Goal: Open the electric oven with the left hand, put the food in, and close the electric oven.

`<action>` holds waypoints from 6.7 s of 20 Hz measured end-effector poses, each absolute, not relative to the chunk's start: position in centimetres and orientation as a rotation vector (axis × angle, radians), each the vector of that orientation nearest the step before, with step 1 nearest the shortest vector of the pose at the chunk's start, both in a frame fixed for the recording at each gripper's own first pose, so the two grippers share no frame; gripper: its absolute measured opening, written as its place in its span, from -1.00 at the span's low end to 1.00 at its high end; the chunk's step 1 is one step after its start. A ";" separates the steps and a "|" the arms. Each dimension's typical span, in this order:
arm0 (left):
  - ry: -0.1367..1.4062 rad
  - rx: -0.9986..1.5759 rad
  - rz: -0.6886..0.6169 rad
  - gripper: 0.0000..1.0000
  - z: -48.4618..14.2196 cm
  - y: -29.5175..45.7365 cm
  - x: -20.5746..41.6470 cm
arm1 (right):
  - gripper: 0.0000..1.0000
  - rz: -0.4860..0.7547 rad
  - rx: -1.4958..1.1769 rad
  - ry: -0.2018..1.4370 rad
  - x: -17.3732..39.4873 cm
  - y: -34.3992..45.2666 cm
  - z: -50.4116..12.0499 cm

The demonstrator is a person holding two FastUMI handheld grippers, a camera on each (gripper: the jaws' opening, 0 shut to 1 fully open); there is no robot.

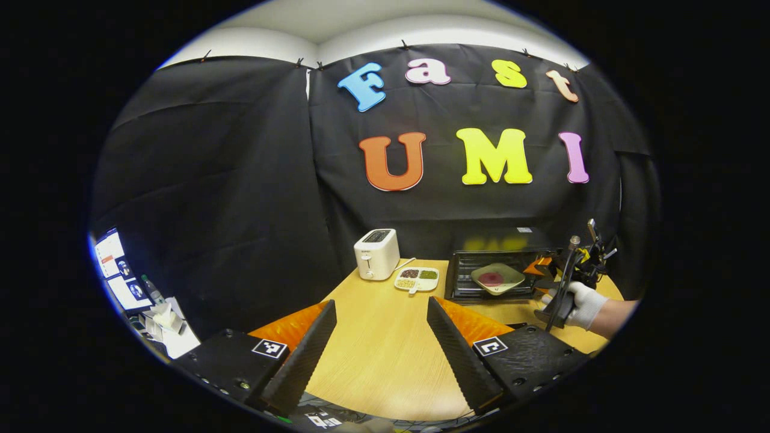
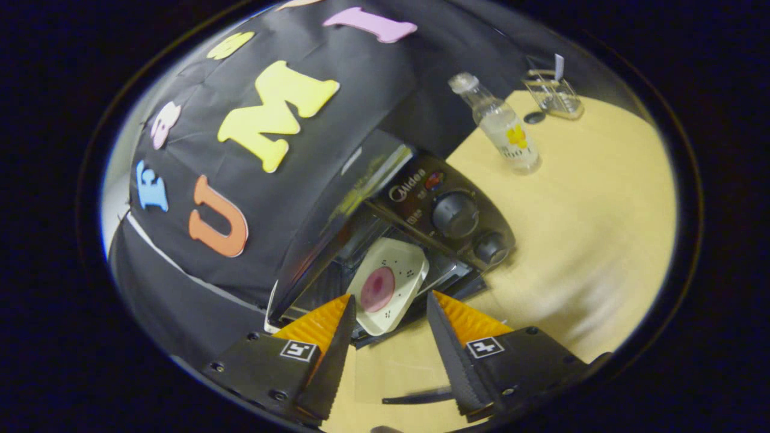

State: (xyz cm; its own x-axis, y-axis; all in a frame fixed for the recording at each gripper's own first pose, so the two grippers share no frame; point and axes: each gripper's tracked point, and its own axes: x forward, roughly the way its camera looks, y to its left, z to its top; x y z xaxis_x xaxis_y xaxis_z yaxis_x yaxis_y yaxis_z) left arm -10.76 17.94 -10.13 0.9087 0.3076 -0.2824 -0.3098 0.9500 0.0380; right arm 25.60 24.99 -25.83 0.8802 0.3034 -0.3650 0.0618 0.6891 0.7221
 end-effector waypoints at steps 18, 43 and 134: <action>0.287 -0.021 0.002 0.94 -16.1 6.2 -4.5 | 1.00 0.143 -0.002 0.192 8.4 13.3 -11.2; 0.585 -0.029 -0.073 0.94 -36.2 -3.5 3.9 | 1.00 -0.019 -0.079 0.246 4.1 2.9 -6.8; 0.012 -0.007 0.064 0.92 4.1 -2.6 -13.3 | 0.92 0.039 0.054 -0.014 -8.7 -4.4 -1.3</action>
